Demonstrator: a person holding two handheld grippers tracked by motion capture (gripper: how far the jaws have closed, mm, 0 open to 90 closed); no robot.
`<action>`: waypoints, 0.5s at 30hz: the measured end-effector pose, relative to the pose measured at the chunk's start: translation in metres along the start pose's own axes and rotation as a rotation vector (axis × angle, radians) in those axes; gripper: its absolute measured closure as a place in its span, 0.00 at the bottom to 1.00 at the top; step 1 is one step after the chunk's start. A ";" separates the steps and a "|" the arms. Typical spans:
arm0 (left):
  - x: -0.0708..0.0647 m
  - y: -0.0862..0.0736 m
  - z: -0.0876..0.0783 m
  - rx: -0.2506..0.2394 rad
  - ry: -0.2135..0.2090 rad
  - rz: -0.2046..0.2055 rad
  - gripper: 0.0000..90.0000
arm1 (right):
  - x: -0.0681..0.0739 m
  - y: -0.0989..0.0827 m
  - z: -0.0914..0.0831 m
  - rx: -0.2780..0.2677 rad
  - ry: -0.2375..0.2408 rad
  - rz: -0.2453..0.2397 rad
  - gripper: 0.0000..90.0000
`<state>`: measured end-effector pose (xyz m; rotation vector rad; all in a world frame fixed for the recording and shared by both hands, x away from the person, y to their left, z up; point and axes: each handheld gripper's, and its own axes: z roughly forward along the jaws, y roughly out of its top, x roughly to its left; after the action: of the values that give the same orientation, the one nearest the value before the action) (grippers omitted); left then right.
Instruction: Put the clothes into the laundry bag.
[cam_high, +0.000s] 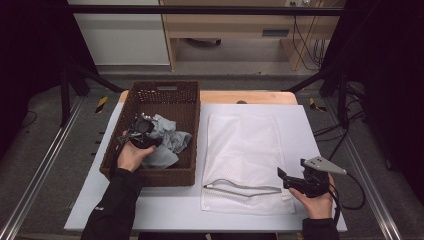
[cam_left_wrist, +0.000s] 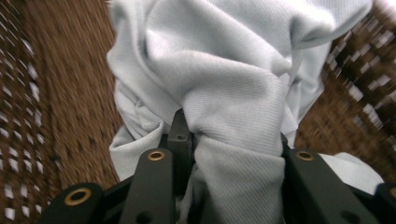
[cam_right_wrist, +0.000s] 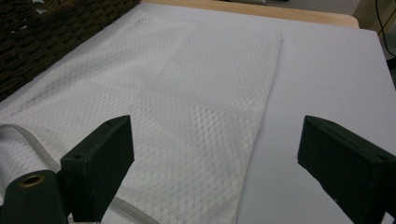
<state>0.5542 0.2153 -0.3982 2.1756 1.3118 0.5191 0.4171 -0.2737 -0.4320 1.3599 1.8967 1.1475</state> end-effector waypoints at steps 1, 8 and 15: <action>0.000 0.000 0.000 0.000 0.000 0.000 0.74 | 0.000 0.000 0.000 0.000 0.000 0.000 0.12; 0.004 0.005 -0.046 -0.252 -0.014 -0.012 0.75 | -0.001 0.000 -0.002 -0.008 -0.001 0.003 0.13; 0.006 0.009 -0.087 -0.435 -0.033 -0.033 0.76 | -0.002 0.001 -0.002 -0.008 -0.003 0.002 0.13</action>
<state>0.5133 0.2386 -0.3244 1.7934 1.0946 0.6812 0.4161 -0.2763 -0.4304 1.3586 1.8867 1.1520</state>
